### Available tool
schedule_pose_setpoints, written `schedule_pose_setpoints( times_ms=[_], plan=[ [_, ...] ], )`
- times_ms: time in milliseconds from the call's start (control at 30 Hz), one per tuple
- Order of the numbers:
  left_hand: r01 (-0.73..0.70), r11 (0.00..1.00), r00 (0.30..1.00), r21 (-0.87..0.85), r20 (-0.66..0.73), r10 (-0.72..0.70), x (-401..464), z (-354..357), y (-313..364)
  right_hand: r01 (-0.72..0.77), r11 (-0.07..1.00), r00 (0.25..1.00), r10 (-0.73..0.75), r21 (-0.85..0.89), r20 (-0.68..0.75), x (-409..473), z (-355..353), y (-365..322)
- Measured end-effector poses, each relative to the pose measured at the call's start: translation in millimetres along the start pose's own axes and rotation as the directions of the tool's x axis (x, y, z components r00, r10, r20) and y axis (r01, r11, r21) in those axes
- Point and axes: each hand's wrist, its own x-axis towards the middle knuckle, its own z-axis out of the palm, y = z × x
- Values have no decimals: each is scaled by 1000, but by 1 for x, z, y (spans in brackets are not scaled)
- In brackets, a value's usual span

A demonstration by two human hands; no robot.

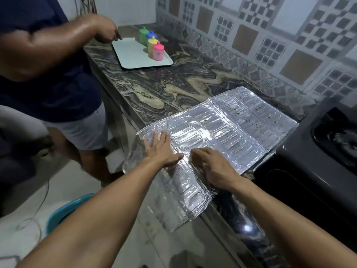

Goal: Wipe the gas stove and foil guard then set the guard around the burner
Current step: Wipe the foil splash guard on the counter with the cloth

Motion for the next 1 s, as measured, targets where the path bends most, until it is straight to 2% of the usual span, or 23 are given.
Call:
schedule_pose_setpoints(
  times_ms=[167,333,400,500,533,667,733,867,1000],
  plan=[
    [21,999,999,-26,47,-20,14,-6,9,120,981,990,-108,-154,87,4,4,-15],
    [15,1000,999,-10,53,-14,15,-8,8,204,977,960,-188,-58,206,-27,-17,3],
    [9,1000,999,-11,52,-8,15,-10,8,215,977,925,-200,-10,323,-41,-30,9],
    [4,1000,998,-13,63,-3,16,-9,7,217,971,856,-141,-96,498,-44,-49,7],
    [-1,1000,998,-6,67,1,17,-9,6,197,973,866,-117,-118,486,-39,-53,5],
    [-13,1000,995,24,96,11,19,-13,4,184,978,958,-158,-94,238,-6,-52,-15],
    [-16,999,995,29,102,12,19,-15,3,189,980,953,-168,-62,251,1,-36,-24],
    [-25,1000,995,19,95,23,17,-16,2,133,990,899,-101,-46,426,-15,-29,-22],
    [-27,1000,996,4,83,26,15,-15,1,8,998,778,29,-56,628,-29,-44,-16]
  ],
)
